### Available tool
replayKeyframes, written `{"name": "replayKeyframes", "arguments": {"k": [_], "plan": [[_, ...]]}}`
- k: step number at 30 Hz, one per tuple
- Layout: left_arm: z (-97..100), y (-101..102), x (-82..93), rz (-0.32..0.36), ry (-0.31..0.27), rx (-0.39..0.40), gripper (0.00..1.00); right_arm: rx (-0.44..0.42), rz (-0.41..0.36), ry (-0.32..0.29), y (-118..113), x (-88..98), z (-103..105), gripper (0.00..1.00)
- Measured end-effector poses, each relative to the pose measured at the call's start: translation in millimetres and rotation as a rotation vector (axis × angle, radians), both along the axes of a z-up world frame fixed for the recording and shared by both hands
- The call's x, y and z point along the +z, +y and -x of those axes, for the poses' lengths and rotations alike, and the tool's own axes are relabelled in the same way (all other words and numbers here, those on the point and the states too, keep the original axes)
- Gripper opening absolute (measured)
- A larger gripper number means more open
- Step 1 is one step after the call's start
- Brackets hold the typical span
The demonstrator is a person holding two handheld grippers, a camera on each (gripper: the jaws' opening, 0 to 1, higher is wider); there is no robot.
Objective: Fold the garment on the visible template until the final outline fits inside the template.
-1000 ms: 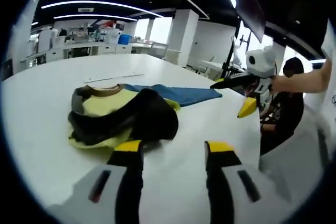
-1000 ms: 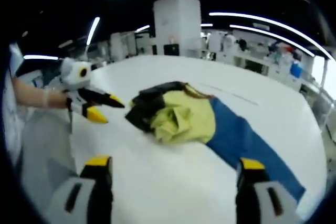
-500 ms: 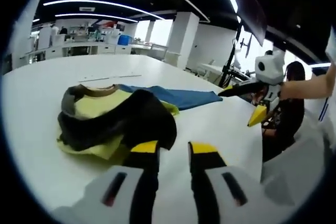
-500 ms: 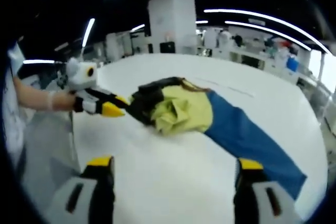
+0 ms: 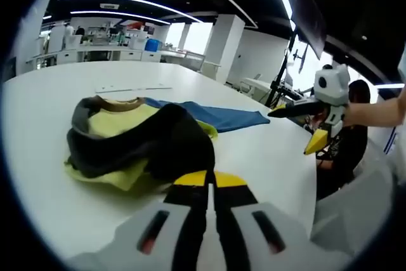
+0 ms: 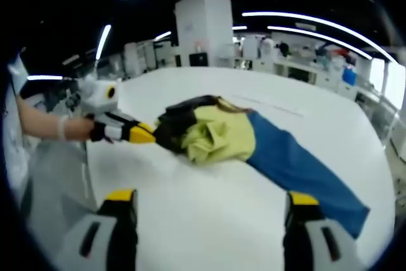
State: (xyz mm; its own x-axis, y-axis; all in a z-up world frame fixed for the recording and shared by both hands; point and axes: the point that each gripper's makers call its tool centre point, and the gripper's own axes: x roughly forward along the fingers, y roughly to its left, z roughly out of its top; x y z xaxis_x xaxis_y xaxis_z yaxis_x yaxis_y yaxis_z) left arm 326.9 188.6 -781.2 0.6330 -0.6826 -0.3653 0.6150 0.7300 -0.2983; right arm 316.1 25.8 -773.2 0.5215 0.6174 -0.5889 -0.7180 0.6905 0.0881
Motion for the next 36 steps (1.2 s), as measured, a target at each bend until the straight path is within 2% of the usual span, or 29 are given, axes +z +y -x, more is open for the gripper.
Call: {"name": "replayKeyframes", "arguments": {"k": [8, 13, 20, 26, 31, 35, 36], "plan": [[1.1, 31.7, 26.0, 0.076, 0.028, 0.058, 0.0, 0.012, 0.007, 0.002, 8.7, -1.3, 4.3, 0.97], [2.7, 71.1, 41.3, 0.093, 0.05, 0.101, 0.0, 0.035, 0.014, 0.005, 17.3, -1.6, 5.2, 0.95], [5.1, 125.8, 52.0, 0.087, 0.079, 0.179, 0.0, 0.052, 0.01, 0.005, 26.3, -3.4, 3.1, 0.95], [9.7, 182.4, 49.2, 0.065, 0.117, 0.254, 0.0, 0.069, 0.013, 0.016, 32.2, -6.5, 6.6, 0.95], [11.8, 218.7, 37.1, 0.059, 0.161, 0.318, 0.0, 0.076, 0.015, 0.024, 34.4, -9.5, 6.5, 0.94], [12.1, 242.5, 32.3, 0.133, 0.209, 0.407, 0.0, 0.076, 0.015, 0.025, 35.3, -10.7, 5.8, 0.95], [11.1, 248.9, 30.7, 0.117, 0.201, 0.402, 0.0, 0.075, 0.014, 0.026, 35.6, -10.8, 5.7, 0.95]]}}
